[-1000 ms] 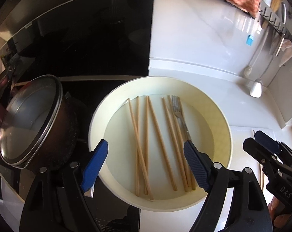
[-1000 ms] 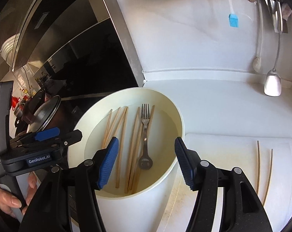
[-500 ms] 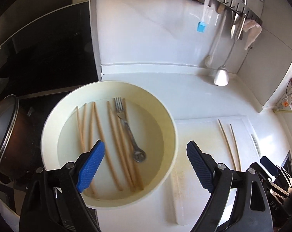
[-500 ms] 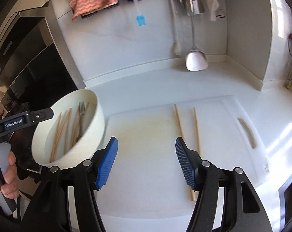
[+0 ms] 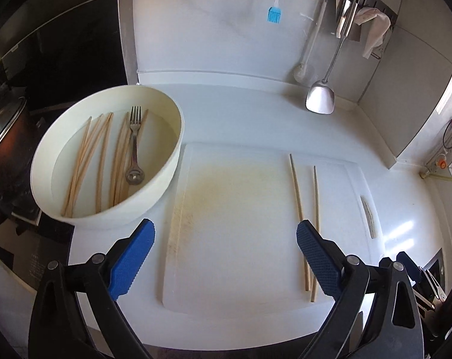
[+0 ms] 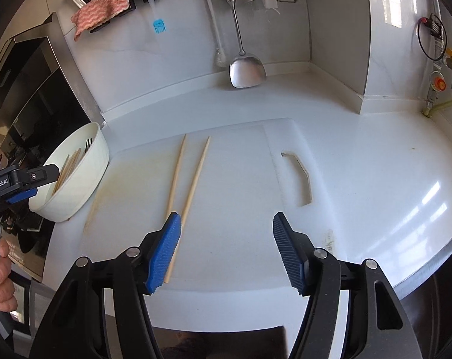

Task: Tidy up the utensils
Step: 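Move the right tool back over the remaining chopsticks on the board, then lower the right tool onto another wooden chopstick and close it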

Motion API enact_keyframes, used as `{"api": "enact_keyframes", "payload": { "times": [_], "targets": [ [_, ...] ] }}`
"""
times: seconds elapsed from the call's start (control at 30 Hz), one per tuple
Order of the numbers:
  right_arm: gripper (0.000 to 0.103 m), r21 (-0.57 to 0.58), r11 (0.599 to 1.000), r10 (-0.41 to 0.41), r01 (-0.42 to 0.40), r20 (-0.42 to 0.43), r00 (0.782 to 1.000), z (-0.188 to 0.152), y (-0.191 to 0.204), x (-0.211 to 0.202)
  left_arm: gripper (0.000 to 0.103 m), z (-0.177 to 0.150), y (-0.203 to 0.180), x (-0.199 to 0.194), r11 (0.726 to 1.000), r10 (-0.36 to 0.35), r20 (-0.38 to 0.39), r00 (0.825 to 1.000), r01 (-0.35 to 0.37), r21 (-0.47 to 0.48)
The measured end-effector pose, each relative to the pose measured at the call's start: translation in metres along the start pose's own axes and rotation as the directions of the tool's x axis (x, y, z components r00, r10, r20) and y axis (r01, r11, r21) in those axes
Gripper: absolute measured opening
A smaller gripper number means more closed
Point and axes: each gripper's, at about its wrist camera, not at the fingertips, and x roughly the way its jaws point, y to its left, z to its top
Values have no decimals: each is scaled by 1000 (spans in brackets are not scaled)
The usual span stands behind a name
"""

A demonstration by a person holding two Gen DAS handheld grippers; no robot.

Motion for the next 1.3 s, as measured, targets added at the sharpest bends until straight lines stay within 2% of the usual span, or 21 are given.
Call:
{"api": "enact_keyframes", "payload": {
  "times": [0.17,0.3,0.4,0.57,0.73,0.87,1.3],
  "targets": [
    [61,-13,999,40,-40,6,999,1,-4,11,95,-12,-12,2,999,37,-4,999,-37,-9],
    [61,-8,998,55,-55,32,998,1,6,27,95,-18,-13,8,999,36,24,999,-36,4],
    [61,-14,1000,28,-27,52,998,1,16,41,95,-21,-11,24,999,44,34,998,-45,24],
    [61,0,1000,12,-12,72,997,1,26,62,95,-28,-5,40,1000,22,74,997,-22,5],
    [61,11,1000,-25,24,77,997,-6,33,79,95,-34,2,52,999,31,105,994,-30,-12],
    [61,-12,997,-71,72,86,994,-9,42,87,95,-38,3,58,1000,25,104,994,-25,0],
    [61,-31,989,-144,147,77,987,-14,51,104,95,-42,6,63,1000,7,97,995,-8,3]
  ]
}}
